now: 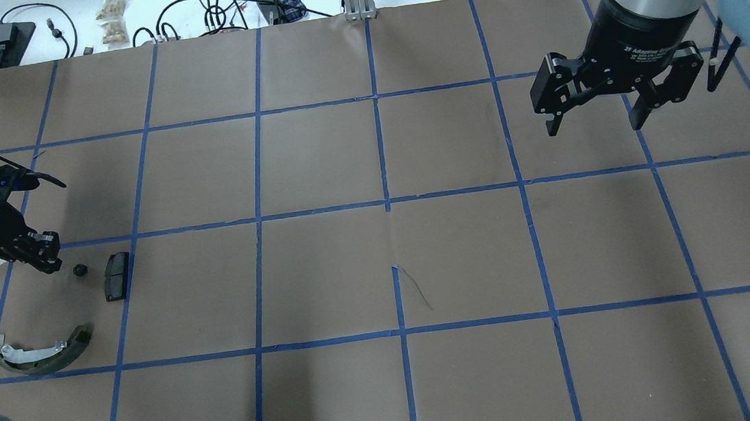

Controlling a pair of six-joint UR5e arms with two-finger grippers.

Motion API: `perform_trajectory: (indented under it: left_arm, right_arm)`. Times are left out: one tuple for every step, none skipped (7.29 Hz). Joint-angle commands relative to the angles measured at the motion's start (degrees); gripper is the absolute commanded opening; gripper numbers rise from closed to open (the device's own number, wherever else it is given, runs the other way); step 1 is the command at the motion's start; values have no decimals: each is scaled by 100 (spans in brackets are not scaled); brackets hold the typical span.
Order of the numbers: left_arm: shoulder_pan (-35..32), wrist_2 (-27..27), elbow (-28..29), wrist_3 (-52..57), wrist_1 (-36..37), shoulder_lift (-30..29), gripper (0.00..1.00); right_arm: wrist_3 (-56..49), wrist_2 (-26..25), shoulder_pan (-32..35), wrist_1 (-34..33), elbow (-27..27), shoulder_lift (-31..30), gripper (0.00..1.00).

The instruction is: Place bearing gear from tray to pile

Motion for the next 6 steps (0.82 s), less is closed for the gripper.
perform_trajectory:
  left_arm:
    - [25,-372,47,16,-50,1,19]
    - [25,-383,21,7,-50,18,99]
    - [-10,-357,-14,-2,-85,123,100]
    - [-80,-331,38,-2,-189,237,100]
    - [-133,-357,100,-45,-530,534,100]
    - [-447,-331,379,-194,-1038,928,100]
  right_arm:
    - [191,-61,282,-15,59,-31,100]
    - [200,-18,275,-16,59,-22,100]
    - [157,17,275,-16,51,-13,100]
    - [113,9,240,-7,51,-4,100]
    - [104,9,231,-15,51,-4,100]
    - [86,-35,204,-33,42,-4,100]
